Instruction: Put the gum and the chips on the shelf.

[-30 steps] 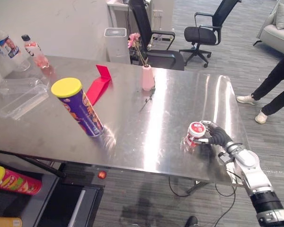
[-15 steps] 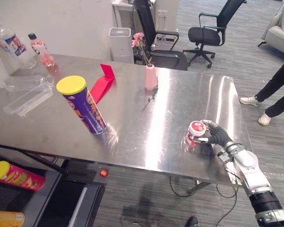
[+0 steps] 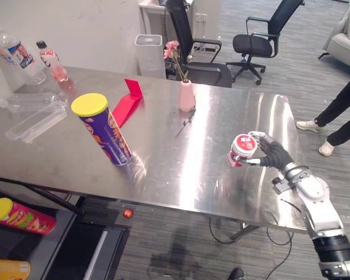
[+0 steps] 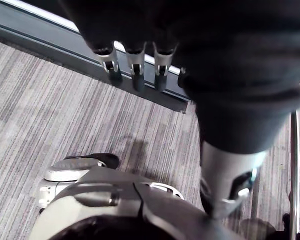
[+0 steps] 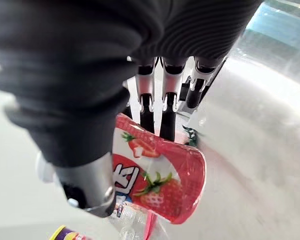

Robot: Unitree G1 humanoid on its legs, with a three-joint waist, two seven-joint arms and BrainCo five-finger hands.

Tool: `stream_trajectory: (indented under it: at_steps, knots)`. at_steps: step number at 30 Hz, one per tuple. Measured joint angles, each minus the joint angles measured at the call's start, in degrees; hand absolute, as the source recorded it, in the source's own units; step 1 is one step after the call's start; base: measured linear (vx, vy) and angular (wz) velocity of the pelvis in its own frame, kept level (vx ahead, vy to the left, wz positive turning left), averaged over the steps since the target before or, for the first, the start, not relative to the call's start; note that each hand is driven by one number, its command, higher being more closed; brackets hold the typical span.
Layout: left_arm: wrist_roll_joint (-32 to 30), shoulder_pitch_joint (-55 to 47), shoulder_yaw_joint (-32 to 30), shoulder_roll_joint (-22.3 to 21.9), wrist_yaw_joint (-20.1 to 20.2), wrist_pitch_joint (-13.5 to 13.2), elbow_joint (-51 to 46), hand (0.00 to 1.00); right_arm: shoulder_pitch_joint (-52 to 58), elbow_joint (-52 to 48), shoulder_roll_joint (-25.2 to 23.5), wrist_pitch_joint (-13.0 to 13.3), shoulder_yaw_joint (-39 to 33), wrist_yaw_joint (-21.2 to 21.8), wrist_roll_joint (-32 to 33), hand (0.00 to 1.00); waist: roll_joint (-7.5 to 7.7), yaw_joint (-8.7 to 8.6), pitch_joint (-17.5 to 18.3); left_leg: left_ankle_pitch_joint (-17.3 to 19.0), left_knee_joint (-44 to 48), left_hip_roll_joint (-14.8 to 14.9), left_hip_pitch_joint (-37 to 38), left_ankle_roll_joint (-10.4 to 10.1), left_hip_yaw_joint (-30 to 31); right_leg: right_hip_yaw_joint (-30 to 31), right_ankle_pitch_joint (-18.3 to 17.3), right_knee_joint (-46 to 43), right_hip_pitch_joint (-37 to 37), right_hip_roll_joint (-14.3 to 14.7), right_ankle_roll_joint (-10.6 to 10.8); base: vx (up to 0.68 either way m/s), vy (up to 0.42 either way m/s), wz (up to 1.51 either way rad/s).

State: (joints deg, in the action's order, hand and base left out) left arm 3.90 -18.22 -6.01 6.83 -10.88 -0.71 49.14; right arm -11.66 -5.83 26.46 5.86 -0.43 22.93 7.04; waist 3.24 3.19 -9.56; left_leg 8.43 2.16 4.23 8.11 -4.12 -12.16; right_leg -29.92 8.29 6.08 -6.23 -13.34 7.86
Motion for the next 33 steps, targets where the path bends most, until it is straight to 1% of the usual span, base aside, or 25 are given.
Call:
stream_trajectory:
  at_steps: [7, 8, 11, 17, 19, 22, 23, 25, 26, 28, 30, 31, 32, 33]
  knots:
    - [-0.10, -0.04, -1.16, -0.35, -0.01, 0.20, 0.06, 0.00, -0.71, -4.49, 0.22, -0.51, -1.49, 1.06, 2.29, 1.00, 0.17, -0.19, 0.27, 0.08, -0.04, 0.27, -0.04, -0.04, -1.70, 2.22, -0.02, -0.44, 1.03, 0.26, -0.01, -0.02, 0.000, -0.12]
    - [-0.10, -0.07, -1.17, -0.35, 0.00, 0.39, 0.13, 0.00, -0.72, -5.32, 0.22, -0.51, -1.48, 1.45, 2.51, 1.00, 0.21, -0.68, 0.34, 0.08, -0.03, 0.29, 0.08, -0.04, -1.77, 2.32, -0.03, -0.59, 1.03, 0.27, -0.02, -0.01, 0.000, -0.05]
    - [-0.09, -0.07, -1.25, -0.38, 0.00, 0.56, 0.14, 0.00, -0.67, -7.07, 0.22, -0.53, -1.48, 1.73, 3.06, 1.00, 0.40, -1.21, 0.50, 0.09, -0.03, 0.34, 0.21, -0.06, -2.33, 3.23, -0.03, -1.00, 1.46, 0.27, -0.02, -0.01, 0.006, -0.08]
    - [-0.10, -0.07, -2.37, -0.50, -0.02, 0.90, 0.79, 0.00, 0.91, -7.50, 0.13, -0.68, -1.48, 2.14, 3.13, 1.00, 0.61, -1.36, 2.19, 0.18, -0.04, 0.42, 0.56, -0.13, -3.60, 4.84, -0.04, -1.40, 2.15, 0.36, -0.02, -0.02, 0.000, -0.11]
    - [-0.10, -0.06, -2.39, -0.60, -0.07, 0.90, 0.79, 0.00, 1.61, -7.51, 0.04, -0.68, -1.48, 2.15, 3.15, 1.00, 0.61, -1.35, 2.25, 0.20, -0.04, 0.48, 0.79, -0.14, -3.84, 5.10, -0.10, -1.59, 2.15, 0.39, -0.08, -0.02, -0.005, -0.07]
    - [-0.09, -0.09, -2.75, -1.01, -0.26, 0.95, 1.19, 0.00, 3.34, -7.51, 0.00, -0.67, -1.46, 2.34, 3.18, 1.00, 0.32, -1.19, 2.60, 0.25, -0.02, 0.66, 1.06, -0.13, -4.03, 5.27, -0.58, -2.52, 2.34, 0.38, -0.68, -0.01, -0.002, -0.01]
    - [0.30, -0.13, -2.87, -1.17, -0.54, 1.21, 1.21, 0.00, 3.51, -7.51, 0.00, -0.67, -1.46, 2.45, 3.39, 1.00, 0.12, -1.15, 2.74, 0.24, 0.03, 0.75, 0.98, -0.12, -4.00, 5.29, -0.86, -3.09, 2.65, 0.36, -1.04, 0.00, 0.000, 0.00]
    - [1.26, -0.12, -3.53, -1.58, -1.39, 1.47, 1.16, 0.00, 3.76, -7.53, -0.25, -0.61, -1.37, 2.65, 4.92, 1.00, 0.00, -1.10, 2.78, 0.24, 0.20, 0.96, 0.59, -0.13, -3.26, 4.83, -1.39, -3.50, 2.54, 0.36, -0.77, -0.03, -0.027, 0.16]
    - [2.81, -0.10, -4.16, -1.91, -2.10, 1.48, 1.09, 0.00, 3.75, -7.53, -0.78, -0.60, -1.20, 2.65, 5.50, 1.00, -0.07, -1.03, 2.78, 0.24, 0.88, 1.25, -0.15, -0.14, -2.17, 3.68, -1.59, -3.56, 2.25, 0.45, -0.94, -0.02, -0.052, 0.46]
    - [4.11, -0.15, -5.27, -2.50, -2.60, 1.35, 0.82, 0.00, 3.44, -7.41, -0.84, -0.61, 0.02, 2.64, 6.55, 1.00, -0.23, -0.27, 2.74, 0.14, 2.26, 1.67, -1.48, -0.26, 0.13, 1.56, -1.59, -2.76, 1.22, 0.82, -0.95, 0.00, -0.067, 0.57]
    - [6.92, -0.32, -6.64, -3.48, -2.83, 1.13, 0.49, 0.00, 0.33, -6.16, -1.15, -0.69, 2.88, 2.64, 6.56, 1.00, -0.65, 1.41, 2.67, 0.06, 4.92, 2.59, -4.37, -0.39, 2.35, -1.19, -1.60, -1.86, 0.64, 1.55, -0.98, -0.03, -0.080, 0.58]
    - [7.20, -0.32, -7.12, -3.85, -2.87, 0.84, 0.51, 0.00, -0.75, -5.64, -1.25, -0.68, 3.44, 2.62, 6.56, 1.00, -0.82, 1.83, 2.62, 0.03, 5.63, 2.82, -5.29, -0.43, 2.78, -1.90, -1.67, -1.78, 0.68, 1.72, -1.07, -0.06, -0.075, 0.60]
    - [8.27, -0.43, -8.02, -4.65, -3.41, 0.15, 0.53, 0.00, -2.87, -3.84, -1.47, -0.68, 3.99, 2.52, 6.52, 1.00, -1.34, 2.29, 2.40, -0.45, 6.93, 3.19, -6.96, -0.63, 2.96, -3.61, -2.04, -1.90, 0.57, 1.93, -1.52, -0.06, -0.048, 0.57]
    - [9.46, -0.52, -8.12, -4.68, -3.80, -0.10, 0.52, 0.00, -3.78, -2.66, -1.75, -0.66, 3.98, 2.38, 6.52, 1.00, -1.60, 2.55, 2.21, -1.22, 8.00, 3.26, -7.90, -0.18, 1.64, -4.60, -2.60, -2.20, 0.43, 1.72, -1.39, -0.09, -0.046, 0.93]
